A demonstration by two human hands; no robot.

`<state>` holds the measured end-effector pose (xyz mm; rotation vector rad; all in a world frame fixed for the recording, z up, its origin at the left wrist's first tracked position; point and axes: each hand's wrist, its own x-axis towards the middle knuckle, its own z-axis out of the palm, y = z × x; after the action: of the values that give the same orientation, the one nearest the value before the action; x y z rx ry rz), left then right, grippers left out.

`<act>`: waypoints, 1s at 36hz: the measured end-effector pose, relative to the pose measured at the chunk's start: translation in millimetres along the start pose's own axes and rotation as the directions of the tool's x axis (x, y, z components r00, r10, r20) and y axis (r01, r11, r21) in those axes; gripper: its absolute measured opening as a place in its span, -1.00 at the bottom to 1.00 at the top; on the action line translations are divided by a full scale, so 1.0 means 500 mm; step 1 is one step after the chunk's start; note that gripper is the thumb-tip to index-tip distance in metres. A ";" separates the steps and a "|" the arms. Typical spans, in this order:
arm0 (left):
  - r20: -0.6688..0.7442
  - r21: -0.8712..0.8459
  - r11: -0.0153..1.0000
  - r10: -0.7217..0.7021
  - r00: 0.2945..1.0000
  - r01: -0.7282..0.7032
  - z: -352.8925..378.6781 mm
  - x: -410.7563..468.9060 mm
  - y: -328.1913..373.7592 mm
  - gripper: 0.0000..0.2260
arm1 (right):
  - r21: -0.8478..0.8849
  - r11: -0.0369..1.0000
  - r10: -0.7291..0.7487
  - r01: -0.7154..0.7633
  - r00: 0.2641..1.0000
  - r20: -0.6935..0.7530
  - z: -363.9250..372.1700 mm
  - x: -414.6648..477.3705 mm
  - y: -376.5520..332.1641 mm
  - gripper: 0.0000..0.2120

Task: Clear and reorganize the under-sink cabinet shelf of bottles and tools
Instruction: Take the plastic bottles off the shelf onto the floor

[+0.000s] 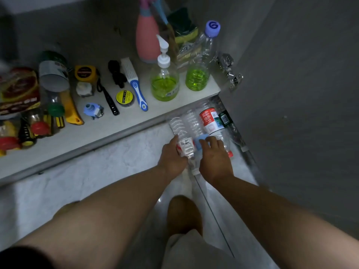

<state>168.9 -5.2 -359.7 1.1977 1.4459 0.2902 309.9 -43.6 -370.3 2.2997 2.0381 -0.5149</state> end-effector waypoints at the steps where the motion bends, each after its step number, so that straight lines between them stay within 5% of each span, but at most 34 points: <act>1: 0.019 0.002 1.000 0.004 1.000 -0.004 -0.002 -0.001 0.000 -0.37 | -0.006 1.000 -0.001 0.001 1.000 0.011 -0.001 -0.003 0.002 -0.35; 10: 0.159 0.033 0.998 0.051 0.986 -0.057 -0.036 -0.027 0.014 -0.47 | 0.059 0.998 0.018 -0.024 0.996 0.089 -0.014 -0.014 0.005 -0.26; 21: 0.193 0.422 0.902 0.013 0.981 -0.095 -0.271 -0.118 0.060 -0.59 | 0.215 0.960 -0.205 0.181 0.974 0.093 -0.124 0.010 -0.088 -0.61; 30: -0.056 0.604 0.786 0.208 0.976 -0.133 -0.537 -0.191 0.016 -0.79 | 0.228 0.895 -0.432 0.383 0.871 0.234 -0.211 0.062 -0.289 -0.70; 36: -0.449 0.599 0.800 0.331 0.830 0.004 -0.649 -0.174 -0.052 -0.74 | 0.271 0.878 -0.455 0.394 0.863 0.218 -0.209 0.124 -0.413 -0.64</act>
<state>-136.4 59.1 -233.2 1.8628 2.0080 0.3370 139.0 70.3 -247.1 1.7164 2.4439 -1.0631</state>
